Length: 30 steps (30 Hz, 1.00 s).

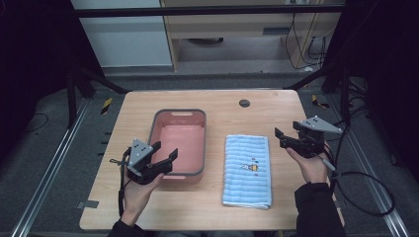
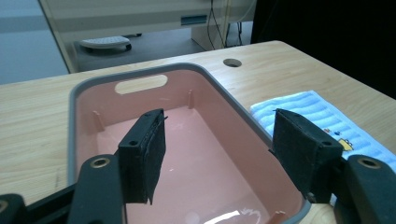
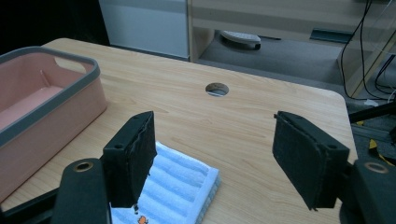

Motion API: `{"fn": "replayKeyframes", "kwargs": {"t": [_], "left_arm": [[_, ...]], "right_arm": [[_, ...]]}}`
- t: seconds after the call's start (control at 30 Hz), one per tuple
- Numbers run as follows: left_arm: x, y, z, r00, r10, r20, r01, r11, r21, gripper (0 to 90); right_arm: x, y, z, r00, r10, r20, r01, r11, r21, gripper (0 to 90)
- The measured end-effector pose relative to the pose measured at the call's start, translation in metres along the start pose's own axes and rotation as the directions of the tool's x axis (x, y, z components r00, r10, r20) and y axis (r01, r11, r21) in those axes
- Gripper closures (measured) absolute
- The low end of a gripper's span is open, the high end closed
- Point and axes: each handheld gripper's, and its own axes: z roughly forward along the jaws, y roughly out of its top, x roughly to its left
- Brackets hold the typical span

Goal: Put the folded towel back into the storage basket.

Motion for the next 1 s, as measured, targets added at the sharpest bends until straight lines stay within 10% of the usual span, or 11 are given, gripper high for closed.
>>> {"fn": "replayKeyframes", "kwargs": {"t": [1.0], "left_arm": [[-0.07, 0.003, 0.036, 0.9882, 0.064, 0.139, -0.065, 0.9979, -0.001, 35.0]], "right_arm": [[-0.001, 0.001, 0.026, 1.0, -0.004, 0.001, 0.004, 0.9991, 0.042, 37.0]]}}
